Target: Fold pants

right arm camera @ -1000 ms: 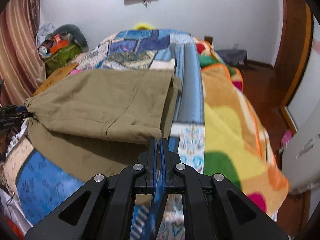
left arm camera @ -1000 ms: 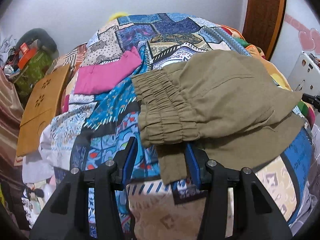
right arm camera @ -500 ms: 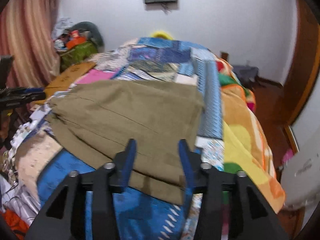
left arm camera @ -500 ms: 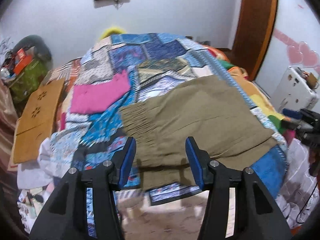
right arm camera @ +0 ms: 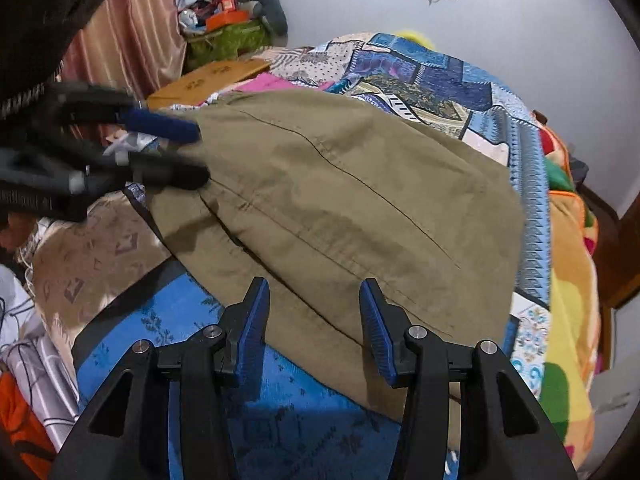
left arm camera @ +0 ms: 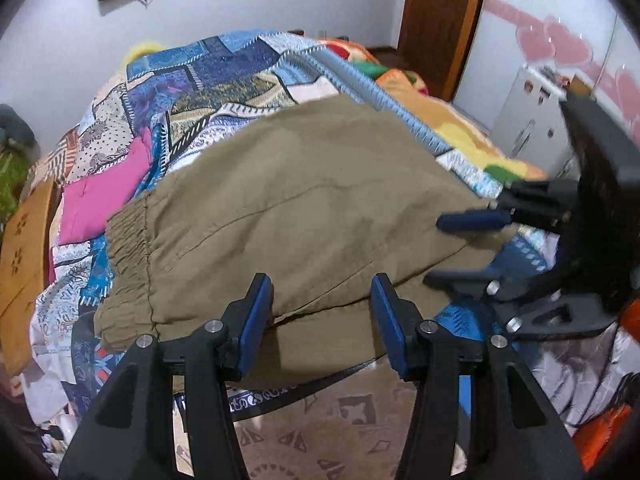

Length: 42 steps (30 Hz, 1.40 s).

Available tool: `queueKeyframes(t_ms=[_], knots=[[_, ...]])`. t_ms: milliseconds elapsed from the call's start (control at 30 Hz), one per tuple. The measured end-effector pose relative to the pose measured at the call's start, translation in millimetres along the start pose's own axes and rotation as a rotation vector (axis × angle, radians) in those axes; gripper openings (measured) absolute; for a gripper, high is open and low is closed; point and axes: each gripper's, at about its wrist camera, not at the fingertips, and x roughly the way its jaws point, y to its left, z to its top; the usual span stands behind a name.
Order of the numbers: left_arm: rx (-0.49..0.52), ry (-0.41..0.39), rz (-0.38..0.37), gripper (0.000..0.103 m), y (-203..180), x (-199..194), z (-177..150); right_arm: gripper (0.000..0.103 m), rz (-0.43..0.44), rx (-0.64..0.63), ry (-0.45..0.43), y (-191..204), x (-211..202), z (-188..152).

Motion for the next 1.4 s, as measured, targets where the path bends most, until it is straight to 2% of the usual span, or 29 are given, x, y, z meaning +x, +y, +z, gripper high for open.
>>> queueKeyframes(t_ms=[33,67,100,167,333,367,500,600,733,900,1167,1233,1400], knots=[[0.013,0.007,0.008,0.053,-2,4,-1,0.042,0.014,0.010,-0.003,-3,1,1],[0.018,0.013,0.008,0.054,-2,6,-2,0.036,0.024,0.019,-0.007,-6,1,1],[0.019,0.018,0.006,0.055,-2,9,-3,0.026,0.026,0.025,-0.010,-7,2,2],[0.029,0.022,0.017,0.055,-2,12,-3,0.010,0.018,0.040,-0.013,-10,3,5],[0.055,0.013,0.061,0.056,-2,16,0,0.006,0.021,0.064,-0.062,-11,-6,9],[0.056,0.011,0.073,0.053,-3,17,2,0.006,0.018,0.065,-0.072,-11,-9,11],[0.052,-0.006,0.103,0.026,-3,11,7,0.005,0.010,0.068,-0.103,-10,-23,14],[0.043,-0.036,0.108,0.020,-4,-2,9,0.004,0.008,0.068,-0.119,-8,-34,14],[0.056,-0.050,0.089,0.019,-11,-15,6,0.002,0.009,0.061,-0.132,-5,-47,11],[0.069,-0.030,0.086,0.018,-25,-15,-6,0.002,0.015,0.070,-0.119,-2,-52,2],[0.051,-0.009,0.064,0.019,-32,-12,-22,0.002,0.013,0.122,-0.102,-3,-57,-16],[0.037,-0.016,0.048,0.025,-29,-19,-25,0.002,-0.001,0.139,-0.105,-6,-59,-18],[-0.012,-0.059,0.050,0.050,-11,-46,-32,0.008,-0.036,0.198,-0.110,-21,-69,-22]])
